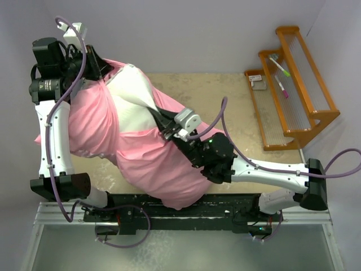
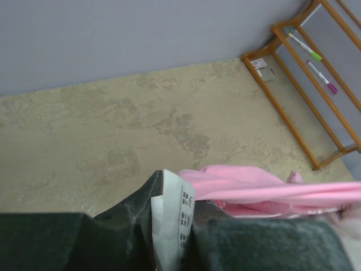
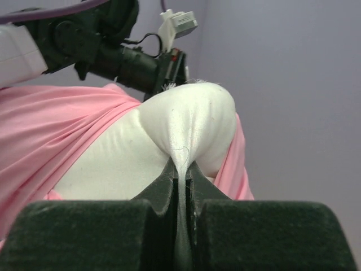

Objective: Remove the pillowcase from the pillow

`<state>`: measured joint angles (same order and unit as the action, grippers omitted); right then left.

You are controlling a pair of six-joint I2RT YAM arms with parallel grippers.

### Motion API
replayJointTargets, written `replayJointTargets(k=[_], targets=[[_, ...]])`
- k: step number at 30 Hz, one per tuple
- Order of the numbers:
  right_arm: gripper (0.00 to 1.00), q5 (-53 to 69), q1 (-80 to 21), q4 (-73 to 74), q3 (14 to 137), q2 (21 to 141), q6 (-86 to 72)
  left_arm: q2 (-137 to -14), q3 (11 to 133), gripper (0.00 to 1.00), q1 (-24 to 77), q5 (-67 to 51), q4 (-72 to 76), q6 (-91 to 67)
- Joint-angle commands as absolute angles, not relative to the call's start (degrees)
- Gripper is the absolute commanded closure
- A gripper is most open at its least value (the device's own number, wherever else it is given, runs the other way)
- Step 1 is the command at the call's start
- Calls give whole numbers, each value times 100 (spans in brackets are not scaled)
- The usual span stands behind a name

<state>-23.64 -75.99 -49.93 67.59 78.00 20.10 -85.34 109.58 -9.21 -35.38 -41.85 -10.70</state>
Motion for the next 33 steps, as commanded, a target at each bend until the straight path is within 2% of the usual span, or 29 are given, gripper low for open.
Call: replayJointTargets(k=[1, 5, 9, 13, 15, 18, 22, 24, 26, 28, 33], targets=[[100, -2731, -7517, -7293, 7047, 6908, 2139, -8771, 10899, 74, -1201, -2869, -3681, -636], [100, -3088, -7464, -7027, 7677, 7359, 3075, -8571, 10974, 50, -1202, -3374, -3693, -612], [100, -3295, -7294, -6645, 8196, 7944, 3595, -8361, 11729, 20, -1200, -3284, -3421, -276], [100, -3585, -6972, -6458, 8682, 8395, 3776, -8359, 13024, 7, -1201, -2622, -3240, 576], [100, -3673, -6803, -6403, 8847, 8556, 3766, -8322, 13354, 0, -1197, -2652, -3390, 700], [100, -3753, -6557, -6169, 9099, 8735, 3632, -7904, 12894, 1, -1200, -2732, -3278, 703], [100, -3886, -6372, -5788, 9338, 8923, 3686, -7071, 11245, 1, -1204, -1466, -1743, 857], [100, -3960, -6292, -5732, 9342, 8917, 3709, -6995, 11101, 1, -1201, -875, -1321, 977], [100, -3958, -6209, -5681, 9301, 8862, 3645, -7126, 11369, 1, -1200, -668, -1498, 914], [100, -3850, -6182, -5593, 9273, 8826, 3555, -7175, 11582, 1, -1203, -1379, -1929, 825], [100, -3666, -6179, -5413, 9417, 8928, 3347, -7043, 11408, 1, -1149, -4731, -3033, 235]])
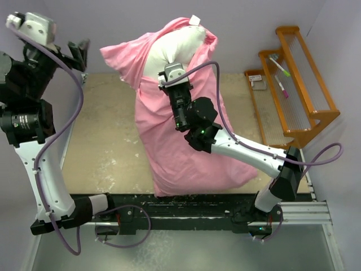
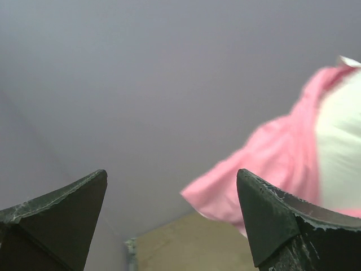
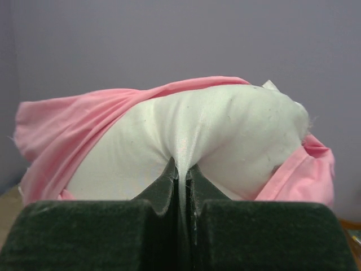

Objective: Remove the pillowcase from the pillow

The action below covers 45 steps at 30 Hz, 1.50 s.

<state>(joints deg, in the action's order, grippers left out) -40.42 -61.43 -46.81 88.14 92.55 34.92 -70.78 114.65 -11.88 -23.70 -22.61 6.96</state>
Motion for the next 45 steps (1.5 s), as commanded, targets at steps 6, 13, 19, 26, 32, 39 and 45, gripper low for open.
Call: replayJointTargets(k=[6, 13, 19, 26, 32, 39, 45], targets=[[100, -3593, -6194, -5329, 9693, 9043, 2875, -7318, 10793, 0, -380, -4544, -3713, 482], [100, -3708, -6430, -5267, 9830, 9175, 2823, -7652, 10639, 3, 481, -3465, -3409, 442], [100, -3780, -6683, -5278, 9871, 9250, 3057, -7709, 10734, 8, 840, -2811, -3244, 567], [100, -3724, -6790, -5287, 9740, 9058, 3070, -7304, 10021, 29, 857, -1895, -2695, 1453], [100, -3630, -6836, -5212, 9663, 8938, 3013, -7253, 9587, 60, 854, -1407, -2309, 1756], [100, -3542, -6847, -5007, 9407, 8721, 3011, -7221, 9475, 90, 860, -454, -1758, 1949], [100, -3652, -6673, -4957, 9136, 8430, 2766, -7247, 9657, 98, 839, 193, -1562, 2007]])
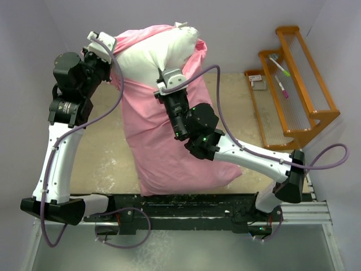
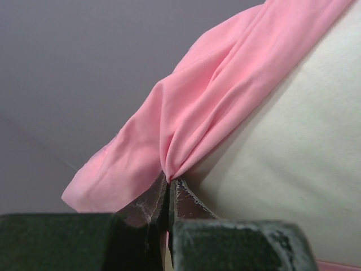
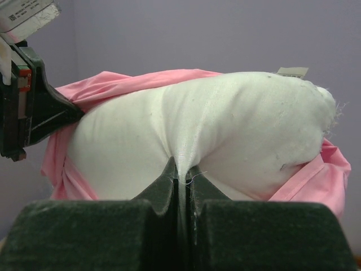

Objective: Remove the pillowcase from the pillow

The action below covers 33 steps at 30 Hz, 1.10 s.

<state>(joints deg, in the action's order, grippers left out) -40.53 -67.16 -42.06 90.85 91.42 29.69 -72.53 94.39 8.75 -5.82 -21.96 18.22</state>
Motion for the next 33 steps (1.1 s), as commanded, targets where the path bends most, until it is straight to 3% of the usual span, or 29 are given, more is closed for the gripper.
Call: replayJointTargets(k=[1, 7, 12, 23, 33], targets=[[100, -3649, -6645, -4901, 9084, 8364, 2701, -7317, 9786, 98, 830, 230, -1654, 2012], [100, -3530, -6505, -4679, 8582, 7791, 2183, -7728, 10563, 100, 335, 324, -1856, 1514], [100, -3152, -6338, -4666, 8084, 7252, 1573, -7969, 10953, 100, -386, -403, -2232, 610], [100, -2669, -5649, -5798, 7041, 6383, 107, -8074, 11006, 100, -604, -2253, -3235, -968], [100, -2354, -5055, -6506, 6192, 5726, -1044, -8011, 10637, 100, -914, -2316, -3042, -1402]])
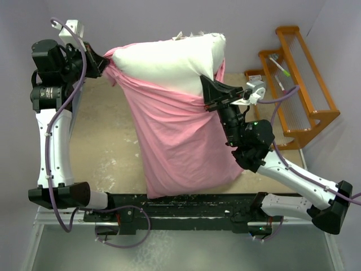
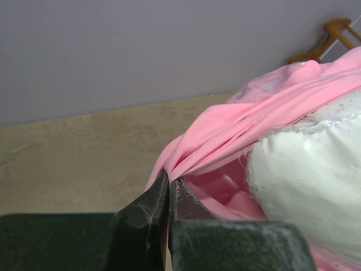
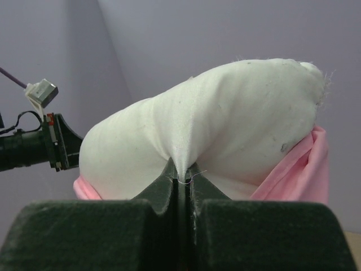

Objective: Remove the pillowcase from the pillow

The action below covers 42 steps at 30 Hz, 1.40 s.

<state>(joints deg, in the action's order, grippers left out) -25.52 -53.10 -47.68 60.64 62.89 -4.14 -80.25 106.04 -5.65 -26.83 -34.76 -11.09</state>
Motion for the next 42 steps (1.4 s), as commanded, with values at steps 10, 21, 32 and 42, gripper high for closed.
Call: replayJointTargets(k=[10, 21, 32, 42], targets=[[100, -2116, -4966, -6923, 6519, 6036, -1571, -7952, 10045, 70, -870, -3896, -3315, -1223], [100, -1957, -4904, -7322, 7261, 6895, -1932, -6962, 8860, 8, -313, -5231, -3725, 380], [100, -1707, -4903, -6852, 7507, 6899, -1509, -6684, 10478, 1, -571, -6096, -3968, 197], [100, -1176, -4904, -6439, 7752, 7064, -1460, -6726, 10276, 1, -571, -6887, -2507, -1190]])
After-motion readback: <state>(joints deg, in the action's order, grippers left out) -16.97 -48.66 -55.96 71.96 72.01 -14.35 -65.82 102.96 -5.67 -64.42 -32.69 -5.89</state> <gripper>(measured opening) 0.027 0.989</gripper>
